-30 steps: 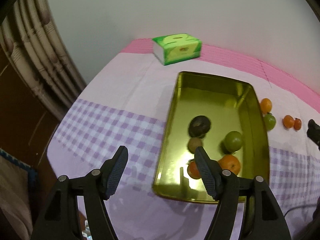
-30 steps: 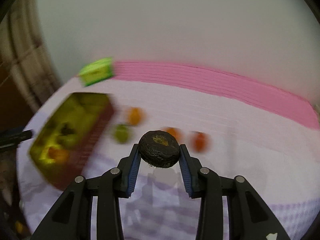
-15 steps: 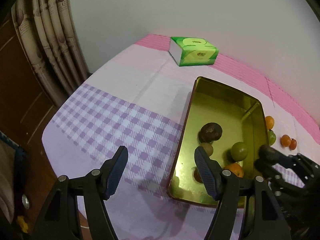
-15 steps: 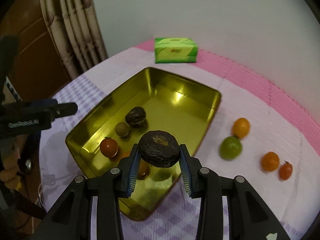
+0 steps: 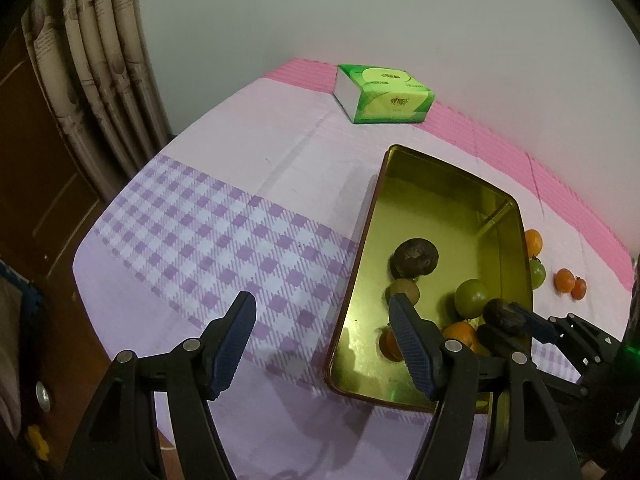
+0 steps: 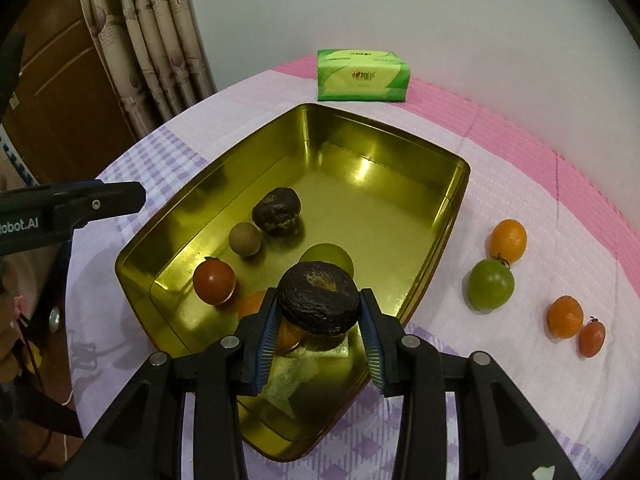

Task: Organize fruits
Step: 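Lower the dark brown fruit into the gold tray and open the right gripper, then grasp the red tomato with the right gripper while the left moves toward an orange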

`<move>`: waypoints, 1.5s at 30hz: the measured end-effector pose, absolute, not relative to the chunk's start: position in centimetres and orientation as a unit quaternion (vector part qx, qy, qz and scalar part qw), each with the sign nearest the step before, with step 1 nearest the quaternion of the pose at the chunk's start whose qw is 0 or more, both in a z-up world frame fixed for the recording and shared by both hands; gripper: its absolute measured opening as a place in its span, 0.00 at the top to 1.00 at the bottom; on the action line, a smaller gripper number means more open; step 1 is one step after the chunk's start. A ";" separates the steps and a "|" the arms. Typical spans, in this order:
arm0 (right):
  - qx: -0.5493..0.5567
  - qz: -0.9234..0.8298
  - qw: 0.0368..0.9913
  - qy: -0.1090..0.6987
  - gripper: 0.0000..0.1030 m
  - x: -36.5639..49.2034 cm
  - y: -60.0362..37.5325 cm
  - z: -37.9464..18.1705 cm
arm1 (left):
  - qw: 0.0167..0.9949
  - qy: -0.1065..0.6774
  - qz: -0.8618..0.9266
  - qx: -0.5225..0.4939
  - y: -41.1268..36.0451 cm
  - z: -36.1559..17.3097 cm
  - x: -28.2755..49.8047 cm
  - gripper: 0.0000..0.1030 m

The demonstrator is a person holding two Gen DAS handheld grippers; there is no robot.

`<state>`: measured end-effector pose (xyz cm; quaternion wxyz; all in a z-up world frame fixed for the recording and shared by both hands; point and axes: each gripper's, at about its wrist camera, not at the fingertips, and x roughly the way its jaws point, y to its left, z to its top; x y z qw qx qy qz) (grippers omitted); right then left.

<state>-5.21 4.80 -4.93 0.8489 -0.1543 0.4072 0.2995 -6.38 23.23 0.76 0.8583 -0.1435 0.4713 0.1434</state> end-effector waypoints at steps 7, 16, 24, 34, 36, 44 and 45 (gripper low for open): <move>-0.149 0.303 0.849 0.406 0.64 -5.2 4.8 -4.6 | 0.858 0.473 0.144 -0.142 23.2 0.7 -6.4 0.32; -0.099 0.288 0.878 0.369 0.60 -5.9 0.1 -1.2 | 0.856 0.477 0.143 -0.137 22.9 0.6 -6.3 0.32; -0.076 0.164 0.910 0.372 0.58 -3.0 -9.8 -1.3 | 0.854 0.482 0.144 -0.131 23.0 0.1 -6.2 0.32; -0.046 0.082 0.913 0.398 0.58 1.0 -17.1 -4.6 | 0.854 0.488 0.137 -0.116 22.4 -0.1 -5.7 0.32; -0.064 0.078 0.913 0.396 0.56 1.5 -16.9 -5.3 | 0.857 0.484 0.131 -0.121 22.2 0.1 -5.6 0.32; -0.058 0.085 0.912 0.398 0.57 3.8 -16.9 -6.6 | 0.856 0.495 0.117 -0.092 19.1 1.1 -3.8 0.32; -0.063 0.085 0.911 0.397 0.59 4.0 -16.7 -6.8 | 0.857 0.496 0.112 -0.089 18.5 1.3 -3.5 0.32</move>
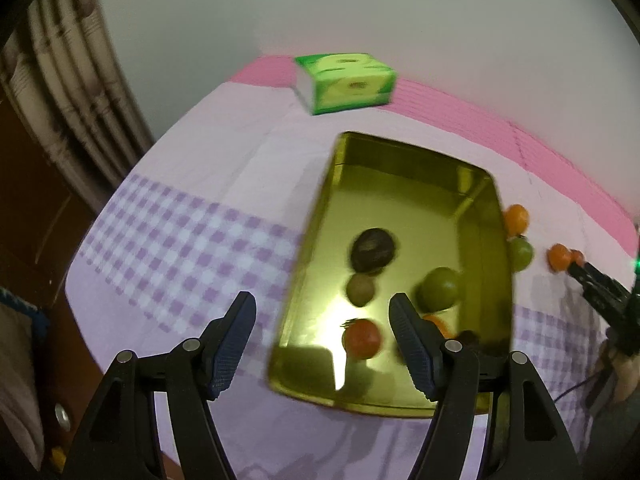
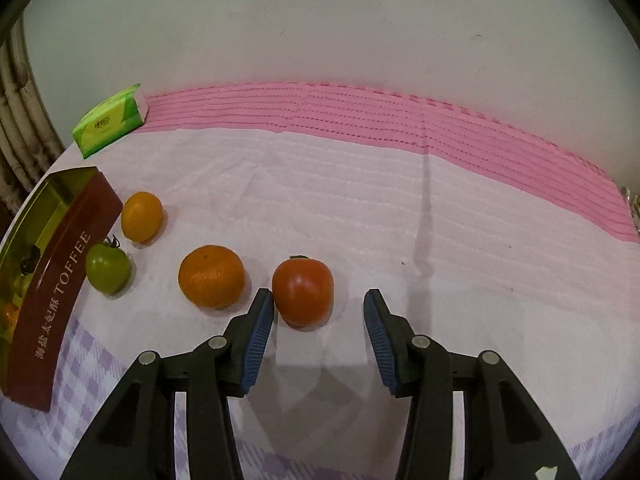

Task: Organize fruits
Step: 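Grasp the red tomato with the right gripper while the left moves toward an orange, then grasp the orange with the left gripper while the right holds the red tomato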

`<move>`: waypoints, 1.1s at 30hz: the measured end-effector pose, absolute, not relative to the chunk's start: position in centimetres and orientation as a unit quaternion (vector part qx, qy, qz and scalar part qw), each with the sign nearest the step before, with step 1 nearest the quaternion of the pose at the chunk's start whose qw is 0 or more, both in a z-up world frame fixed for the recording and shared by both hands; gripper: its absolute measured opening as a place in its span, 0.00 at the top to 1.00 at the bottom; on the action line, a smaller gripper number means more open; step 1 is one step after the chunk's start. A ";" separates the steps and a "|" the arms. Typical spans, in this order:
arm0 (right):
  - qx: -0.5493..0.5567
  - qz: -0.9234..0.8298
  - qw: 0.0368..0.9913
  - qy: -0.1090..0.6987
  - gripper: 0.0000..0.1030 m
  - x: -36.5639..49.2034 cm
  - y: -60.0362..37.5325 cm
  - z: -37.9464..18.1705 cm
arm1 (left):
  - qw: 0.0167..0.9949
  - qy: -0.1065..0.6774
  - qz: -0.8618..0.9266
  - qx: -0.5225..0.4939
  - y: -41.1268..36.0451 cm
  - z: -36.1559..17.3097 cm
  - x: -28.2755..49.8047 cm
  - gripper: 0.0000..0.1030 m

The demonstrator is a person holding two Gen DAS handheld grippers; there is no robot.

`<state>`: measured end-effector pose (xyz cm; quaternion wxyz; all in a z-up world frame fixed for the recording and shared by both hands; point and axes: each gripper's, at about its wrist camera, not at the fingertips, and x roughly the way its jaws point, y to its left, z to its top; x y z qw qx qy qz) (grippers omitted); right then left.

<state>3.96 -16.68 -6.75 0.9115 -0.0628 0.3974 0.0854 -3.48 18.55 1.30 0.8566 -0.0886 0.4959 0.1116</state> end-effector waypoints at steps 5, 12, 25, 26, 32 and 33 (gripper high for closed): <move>-0.075 0.096 0.911 0.395 0.73 3.7 -16.4 -7.2 | 0.865 0.493 0.061 -0.067 13.3 2.5 -0.7 0.32; -0.041 0.053 0.921 0.384 0.73 2.0 -20.7 -6.6 | 0.867 0.497 -0.034 -0.029 3.7 1.9 3.5 0.32; -0.001 -0.025 0.925 0.379 0.72 -0.2 -26.6 -7.7 | 0.841 0.533 -0.091 -0.028 -5.1 -3.5 9.4 0.37; 0.000 -0.023 0.925 0.379 0.72 -0.2 -26.7 -7.7 | 0.841 0.532 -0.090 -0.021 -5.5 -3.6 9.7 0.39; 0.004 -0.020 0.925 0.379 0.72 -0.2 -27.1 -7.6 | 0.836 0.541 -0.089 -0.012 -7.1 -5.1 11.5 0.53; 0.003 -0.020 0.925 0.379 0.71 -0.2 -27.1 -7.6 | 0.834 0.545 -0.090 -0.012 -7.3 -5.4 11.8 0.59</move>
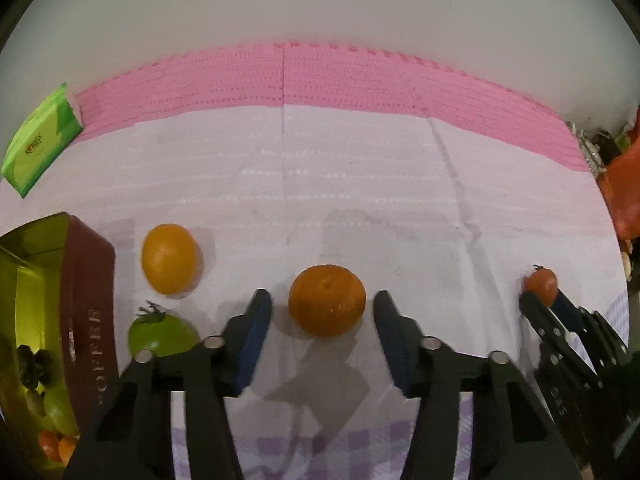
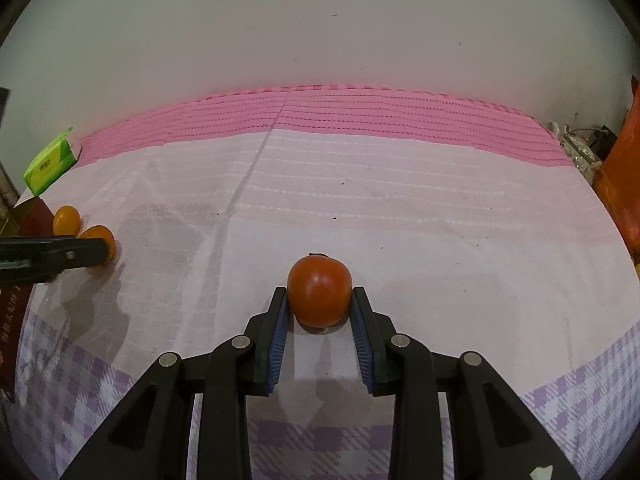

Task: Organize fruits
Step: 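Grasp the orange with the left gripper while the right holds the red tomato, then lower the orange into the gold tray and open the left gripper while the right holds the tomato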

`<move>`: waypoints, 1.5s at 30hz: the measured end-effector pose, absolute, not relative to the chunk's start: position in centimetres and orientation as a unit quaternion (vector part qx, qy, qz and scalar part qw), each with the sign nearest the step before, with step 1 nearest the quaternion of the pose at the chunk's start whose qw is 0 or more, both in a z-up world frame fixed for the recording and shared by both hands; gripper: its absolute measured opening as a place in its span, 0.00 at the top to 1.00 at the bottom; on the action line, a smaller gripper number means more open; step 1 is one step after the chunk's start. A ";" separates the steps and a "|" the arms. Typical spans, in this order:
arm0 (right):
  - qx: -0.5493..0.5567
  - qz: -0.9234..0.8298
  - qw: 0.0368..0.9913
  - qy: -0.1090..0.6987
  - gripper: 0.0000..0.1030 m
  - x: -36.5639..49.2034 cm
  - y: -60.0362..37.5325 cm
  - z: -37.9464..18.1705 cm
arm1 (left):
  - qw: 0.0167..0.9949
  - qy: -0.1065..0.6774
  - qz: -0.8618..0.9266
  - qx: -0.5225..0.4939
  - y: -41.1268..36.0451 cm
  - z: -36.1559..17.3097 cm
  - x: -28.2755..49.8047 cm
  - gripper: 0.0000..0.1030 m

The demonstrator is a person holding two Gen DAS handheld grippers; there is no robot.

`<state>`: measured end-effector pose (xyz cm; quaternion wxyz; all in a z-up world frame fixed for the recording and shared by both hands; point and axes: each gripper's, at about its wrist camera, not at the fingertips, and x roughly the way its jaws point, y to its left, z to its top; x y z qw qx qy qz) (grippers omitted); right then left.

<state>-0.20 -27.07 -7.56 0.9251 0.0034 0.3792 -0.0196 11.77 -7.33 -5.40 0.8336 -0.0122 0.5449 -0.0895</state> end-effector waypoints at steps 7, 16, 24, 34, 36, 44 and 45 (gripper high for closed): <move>0.004 -0.020 0.925 0.379 0.71 -0.4 -27.0 -7.6 | 0.843 0.530 -0.091 0.018 -7.6 -4.3 9.6 0.64; 0.004 -0.020 0.925 0.379 0.71 -0.3 -26.8 -7.5 | 0.853 0.517 -0.068 0.011 -3.5 -0.9 4.7 0.63; 0.002 -0.022 0.925 0.379 0.71 -0.4 -26.7 -7.5 | 0.861 0.507 -0.010 -0.038 4.7 2.0 1.8 0.63; -0.003 -0.024 0.925 0.380 0.71 -0.3 -26.5 -7.5 | 0.847 0.523 0.071 -0.073 13.8 0.8 -1.0 0.63; -0.004 -0.025 0.925 0.380 0.71 -0.3 -26.4 -7.5 | 0.843 0.525 0.083 -0.079 15.0 0.4 -1.3 0.63; -0.006 -0.026 0.925 0.380 0.71 -0.3 -26.3 -7.5 | 0.833 0.536 0.101 -0.093 18.0 -0.9 -2.5 0.63; -0.006 -0.026 0.924 0.380 0.71 -0.3 -26.3 -7.5 | 0.832 0.538 0.099 -0.096 18.1 -1.0 -2.6 0.63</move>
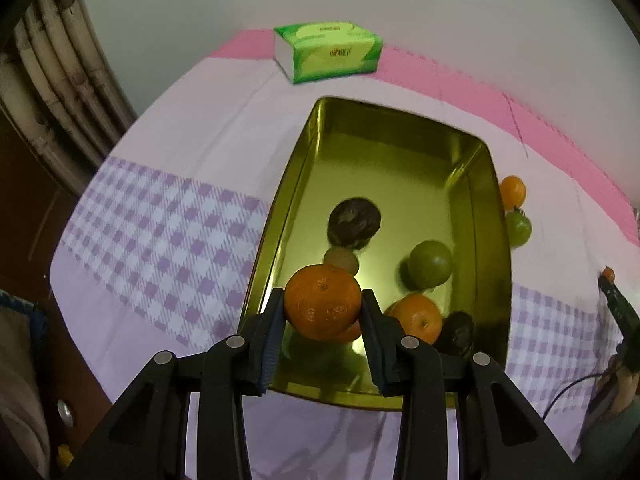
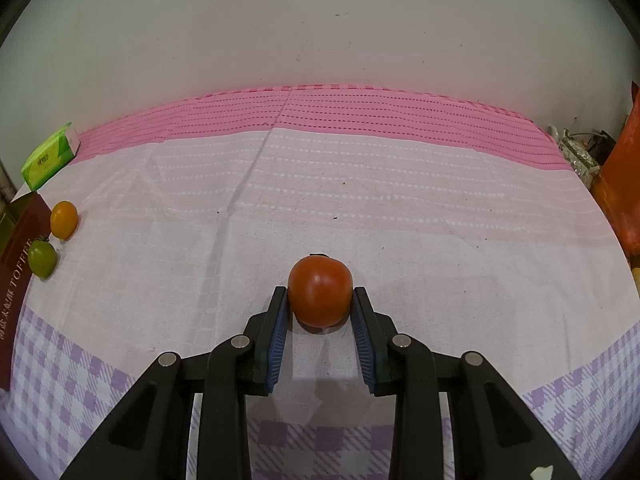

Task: Organize fruits
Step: 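Lower the orange into the gold tray and open the left gripper while the right holds the tomato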

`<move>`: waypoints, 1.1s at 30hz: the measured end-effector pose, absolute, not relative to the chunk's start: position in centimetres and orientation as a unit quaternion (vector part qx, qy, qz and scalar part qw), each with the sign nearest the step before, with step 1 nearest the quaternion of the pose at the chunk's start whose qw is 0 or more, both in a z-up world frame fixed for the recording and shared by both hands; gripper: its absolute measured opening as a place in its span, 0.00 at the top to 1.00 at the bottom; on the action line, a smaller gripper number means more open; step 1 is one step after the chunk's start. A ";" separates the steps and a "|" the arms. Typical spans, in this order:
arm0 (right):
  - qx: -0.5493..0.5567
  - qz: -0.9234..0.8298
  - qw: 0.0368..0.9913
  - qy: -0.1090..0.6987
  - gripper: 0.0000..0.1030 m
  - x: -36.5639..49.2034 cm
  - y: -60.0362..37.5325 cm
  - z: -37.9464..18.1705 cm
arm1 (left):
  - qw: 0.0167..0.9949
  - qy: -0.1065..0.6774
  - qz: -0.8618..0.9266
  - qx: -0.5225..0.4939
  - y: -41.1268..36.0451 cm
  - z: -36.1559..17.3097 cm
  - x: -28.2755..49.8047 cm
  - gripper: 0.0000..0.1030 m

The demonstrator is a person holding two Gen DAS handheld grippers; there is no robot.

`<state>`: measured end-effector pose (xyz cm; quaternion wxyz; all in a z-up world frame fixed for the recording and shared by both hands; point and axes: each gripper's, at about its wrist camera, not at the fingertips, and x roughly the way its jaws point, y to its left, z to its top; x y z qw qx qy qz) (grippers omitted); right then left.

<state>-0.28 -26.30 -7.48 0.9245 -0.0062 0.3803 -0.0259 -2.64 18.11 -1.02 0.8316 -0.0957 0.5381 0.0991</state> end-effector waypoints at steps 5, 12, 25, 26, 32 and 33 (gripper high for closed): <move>-0.007 -0.026 0.924 0.380 0.71 -0.3 -26.3 -7.5 | 0.830 0.540 0.089 -0.108 17.7 -1.4 -2.0 0.63; -0.007 -0.027 0.924 0.380 0.71 -0.2 -26.2 -7.4 | 0.831 0.547 0.061 -0.081 15.1 -2.2 0.5 0.63; -0.008 -0.027 0.924 0.380 0.71 -0.2 -26.2 -7.5 | 0.815 0.574 0.065 -0.045 14.4 -4.0 2.0 0.63; -0.008 -0.027 0.924 0.380 0.71 -0.2 -26.2 -7.5 | 0.816 0.573 0.065 -0.042 14.4 -4.0 2.1 0.62; -0.007 -0.027 0.924 0.380 0.71 -0.2 -26.2 -7.5 | 0.815 0.575 0.065 -0.042 14.6 -4.4 2.2 0.62; -0.007 -0.027 0.924 0.380 0.71 -0.2 -26.2 -7.5 | 0.814 0.575 0.066 -0.044 14.6 -4.4 2.2 0.62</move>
